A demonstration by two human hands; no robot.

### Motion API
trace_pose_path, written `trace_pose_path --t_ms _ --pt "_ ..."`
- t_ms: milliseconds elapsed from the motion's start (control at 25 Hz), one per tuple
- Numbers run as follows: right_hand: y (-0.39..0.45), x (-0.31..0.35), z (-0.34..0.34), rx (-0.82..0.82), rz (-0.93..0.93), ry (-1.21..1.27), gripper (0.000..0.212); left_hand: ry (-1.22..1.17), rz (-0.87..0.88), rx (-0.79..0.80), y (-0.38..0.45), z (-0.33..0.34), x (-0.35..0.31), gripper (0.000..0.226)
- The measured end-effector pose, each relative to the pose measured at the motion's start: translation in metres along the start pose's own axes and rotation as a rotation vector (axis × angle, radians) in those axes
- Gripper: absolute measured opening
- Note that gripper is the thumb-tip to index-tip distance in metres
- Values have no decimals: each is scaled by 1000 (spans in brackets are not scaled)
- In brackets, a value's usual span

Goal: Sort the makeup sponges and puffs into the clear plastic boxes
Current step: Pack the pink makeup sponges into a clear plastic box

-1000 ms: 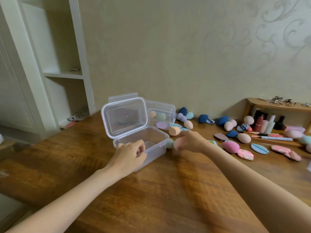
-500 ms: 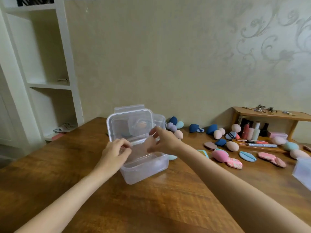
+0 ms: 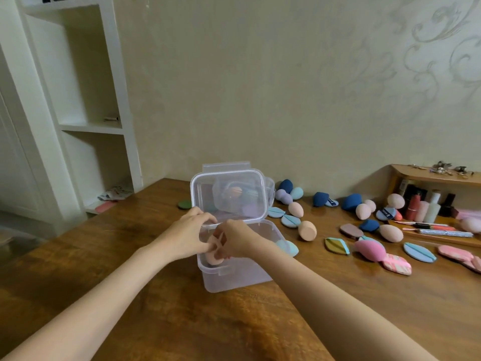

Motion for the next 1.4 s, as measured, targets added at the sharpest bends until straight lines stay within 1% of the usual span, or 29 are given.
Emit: trace_pose_path --t_ms 120,200,280,360,400,440,480,560,600,640,680,720,760,800,840,880,960,1000,1040,1080,1120,1200,1240,1280,1320,1360,1401 --pt "-1 -8 -1 -100 -12 21 24 31 33 61 6 -2 -5 50" --pt "-6 -17 -4 -119 -19 59 23 93 42 121 10 -1 -12 53" --pt "-14 -25 -6 -88 -35 90 23 169 27 169 15 -1 -18 56" --pt "-25 -32 -12 -3 -53 69 21 254 2 193 19 2 -24 54" --pt "-33 -36 -20 14 -63 55 19 298 -10 200 21 3 -27 54" --pt "-41 -42 -32 -22 -67 73 17 347 -22 207 23 5 -30 54" --pt "-51 -50 -48 -113 -58 121 15 391 -31 213 25 6 -31 55" --pt "-69 -77 -82 -398 20 207 15 444 -33 224 28 5 -36 50" --pt "-72 -94 -94 -529 97 190 16 454 -33 233 29 5 -37 47" --pt "-71 -111 -101 -597 211 117 18 460 -37 240 30 5 -38 47" --pt "-62 -129 -102 -555 330 -17 21 471 -37 245 31 6 -38 48" --pt "-50 -146 -97 -423 424 -133 26 485 -30 246 31 8 -40 49" --pt "-34 -163 -89 -262 468 -213 31 500 -22 243 31 9 -42 50" --pt "-22 -176 -81 -139 504 -244 35 511 -15 239 32 9 -42 50" --pt "-12 -186 -75 -63 543 -216 37 517 -8 238 31 10 -42 49" --pt "-4 -193 -70 -36 576 -169 41 518 -3 241 31 11 -41 49" --pt "7 -202 -63 -68 637 -111 49 511 7 241 31 12 -40 51" --pt "10 -203 -62 -89 645 -126 48 507 9 238 31 12 -38 52" --pt "10 -201 -64 -123 630 -166 43 499 9 234 30 12 -37 51" --pt "7 -199 -70 -192 597 -183 38 483 10 233 30 12 -37 50" --pt "-3 -192 -80 -313 547 -138 34 464 13 234 29 14 -38 49" --pt "-33 -176 -108 -623 394 145 27 443 30 227 26 16 -46 47" --pt "-52 -166 -120 -750 292 282 25 437 38 223 25 18 -51 46" --pt "-71 -153 -127 -834 172 387 22 427 47 218 24 20 -57 46" --pt "-89 -137 -131 -863 36 482 19 407 58 212 23 23 -62 46" --pt "-101 -122 -130 -830 -95 548 17 376 69 210 23 26 -66 45" --pt "-114 -105 -126 -740 -215 569 19 342 82 209 24 29 -72 46"
Point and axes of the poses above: each hand's wrist, its own y-axis towards the middle knuckle, its own z-axis out of the palm, x = y × z, the point moved 4 cm from there along y, towards the middle knuckle, and after that the axes turned 12 degrees about x, right-handed, at the moved point
